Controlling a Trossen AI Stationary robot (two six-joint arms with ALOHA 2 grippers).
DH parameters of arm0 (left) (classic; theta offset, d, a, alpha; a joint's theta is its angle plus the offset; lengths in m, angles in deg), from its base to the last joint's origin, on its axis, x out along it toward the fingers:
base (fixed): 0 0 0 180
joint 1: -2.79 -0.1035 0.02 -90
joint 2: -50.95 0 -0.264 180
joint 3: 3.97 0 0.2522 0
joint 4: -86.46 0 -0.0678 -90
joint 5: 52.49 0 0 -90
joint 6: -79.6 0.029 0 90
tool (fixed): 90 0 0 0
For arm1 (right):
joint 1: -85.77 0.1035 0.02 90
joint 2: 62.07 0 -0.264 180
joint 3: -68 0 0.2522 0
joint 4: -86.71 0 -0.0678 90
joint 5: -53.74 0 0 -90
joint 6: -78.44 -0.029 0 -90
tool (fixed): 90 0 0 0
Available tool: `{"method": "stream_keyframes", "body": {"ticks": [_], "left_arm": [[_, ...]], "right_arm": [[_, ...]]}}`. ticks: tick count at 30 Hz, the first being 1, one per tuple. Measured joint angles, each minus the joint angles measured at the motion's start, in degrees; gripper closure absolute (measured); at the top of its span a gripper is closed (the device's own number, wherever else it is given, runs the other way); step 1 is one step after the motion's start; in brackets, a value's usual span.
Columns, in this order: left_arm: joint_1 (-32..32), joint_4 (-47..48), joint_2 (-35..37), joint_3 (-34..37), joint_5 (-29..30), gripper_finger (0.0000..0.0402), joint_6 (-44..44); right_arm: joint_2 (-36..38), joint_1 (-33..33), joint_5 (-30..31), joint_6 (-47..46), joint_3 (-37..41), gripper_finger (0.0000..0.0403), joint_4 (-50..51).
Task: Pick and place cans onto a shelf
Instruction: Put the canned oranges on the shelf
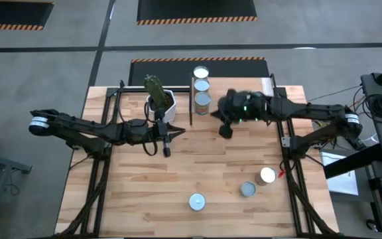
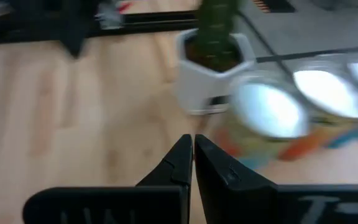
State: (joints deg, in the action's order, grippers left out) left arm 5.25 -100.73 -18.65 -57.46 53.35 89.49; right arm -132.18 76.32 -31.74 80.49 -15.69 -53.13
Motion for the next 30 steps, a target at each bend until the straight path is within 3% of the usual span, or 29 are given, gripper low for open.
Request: {"method": "stream_keyframes", "body": {"ticks": [18,30], "left_arm": [[3.9,0.5,0.0,0.0,0.1,0.0396,-3.2],[3.9,0.9,0.0,0.0,0.1,0.0396,-6.6]], "right_arm": [[-8.5,30.0,0.1,-8.4,0.4,0.0394,-2.3],[-21.2,37.1,0.0,-4.3,-0.5,0.0394,-12.4]]}}
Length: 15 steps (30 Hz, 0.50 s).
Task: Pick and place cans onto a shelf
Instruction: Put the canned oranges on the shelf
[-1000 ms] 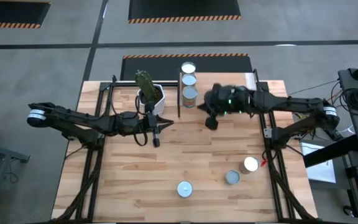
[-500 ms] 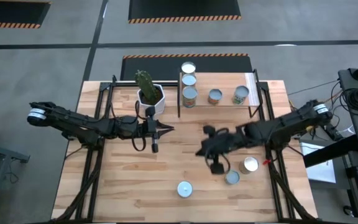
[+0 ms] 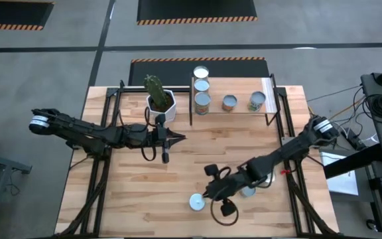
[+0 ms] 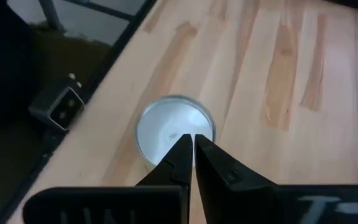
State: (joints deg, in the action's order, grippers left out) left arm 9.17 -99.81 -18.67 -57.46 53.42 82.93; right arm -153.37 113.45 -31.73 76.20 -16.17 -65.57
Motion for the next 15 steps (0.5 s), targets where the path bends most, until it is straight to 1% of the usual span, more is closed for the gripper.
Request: {"method": "stream_keyframes", "body": {"ticks": [5,8,11,15], "left_arm": [[0.6,0.0,0.0,0.0,0.0,0.0396,-1.1],[1.0,0.0,0.0,0.0,0.0,0.0396,-1.1],[1.1,-0.1,0.0,0.0,0.0,0.0396,-0.8],[1.1,-2.4,0.0,0.0,0.1,0.0396,1.2]], "right_arm": [[-3.6,-0.3,0.1,-0.6,-1.7,0.0393,0.1],[-4.8,-0.3,0.0,0.1,-3.3,0.0381,0.0],[-5.4,-0.3,0.0,0.6,-4.8,0.0354,0.5],[-5.9,-0.3,0.1,-0.1,-5.7,0.0293,0.7]]}}
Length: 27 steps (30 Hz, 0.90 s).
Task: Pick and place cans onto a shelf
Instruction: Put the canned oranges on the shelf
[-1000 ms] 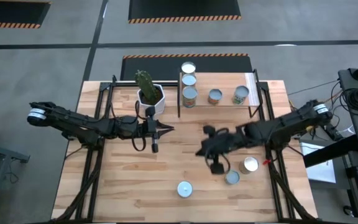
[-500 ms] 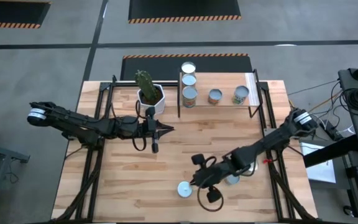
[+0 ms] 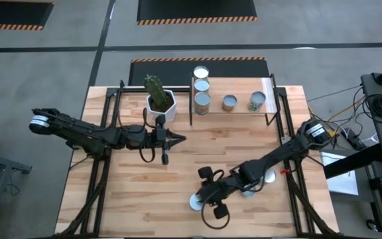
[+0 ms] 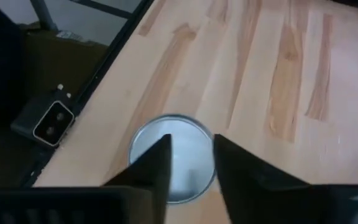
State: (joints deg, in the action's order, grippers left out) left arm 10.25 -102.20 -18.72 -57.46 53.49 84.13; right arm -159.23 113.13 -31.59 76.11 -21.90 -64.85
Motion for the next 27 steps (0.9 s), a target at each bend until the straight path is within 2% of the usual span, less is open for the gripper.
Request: {"method": "stream_keyframes", "body": {"ticks": [9,13,16,27], "left_arm": [[0.0,-0.7,-0.1,0.0,0.0,0.0396,0.8],[0.0,-0.7,-0.1,0.0,0.0,0.0396,0.7],[0.0,-0.7,-0.1,0.0,0.0,0.0396,0.9],[0.0,-0.7,-0.1,0.0,0.0,0.0396,0.9]], "right_arm": [[-3.1,0.5,-0.1,-4.6,-1.4,0.0105,1.5],[-3.3,1.0,-0.2,-4.5,-1.5,0.0044,2.6],[-3.2,0.8,-0.1,-4.6,-1.5,0.0026,4.9],[-5.5,-0.4,-3.6,-6.5,-1.5,0.0023,5.1]]}}
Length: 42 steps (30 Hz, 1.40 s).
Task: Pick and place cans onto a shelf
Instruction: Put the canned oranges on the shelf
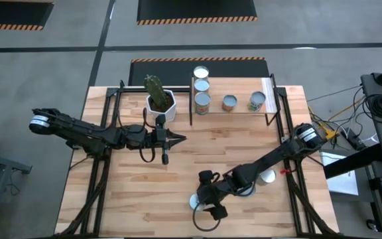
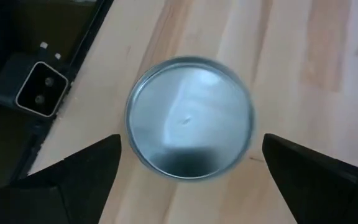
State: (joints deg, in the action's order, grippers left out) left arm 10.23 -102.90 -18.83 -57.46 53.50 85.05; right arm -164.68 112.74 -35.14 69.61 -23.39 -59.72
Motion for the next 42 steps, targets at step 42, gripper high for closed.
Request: {"method": "stream_keyframes", "body": {"ticks": [42], "left_arm": [[0.0,2.0,9.0,0.0,0.0,0.0396,4.9]], "right_arm": [[24.8,-11.7,8.4,5.1,-7.0,0.0099,25.9]]}}
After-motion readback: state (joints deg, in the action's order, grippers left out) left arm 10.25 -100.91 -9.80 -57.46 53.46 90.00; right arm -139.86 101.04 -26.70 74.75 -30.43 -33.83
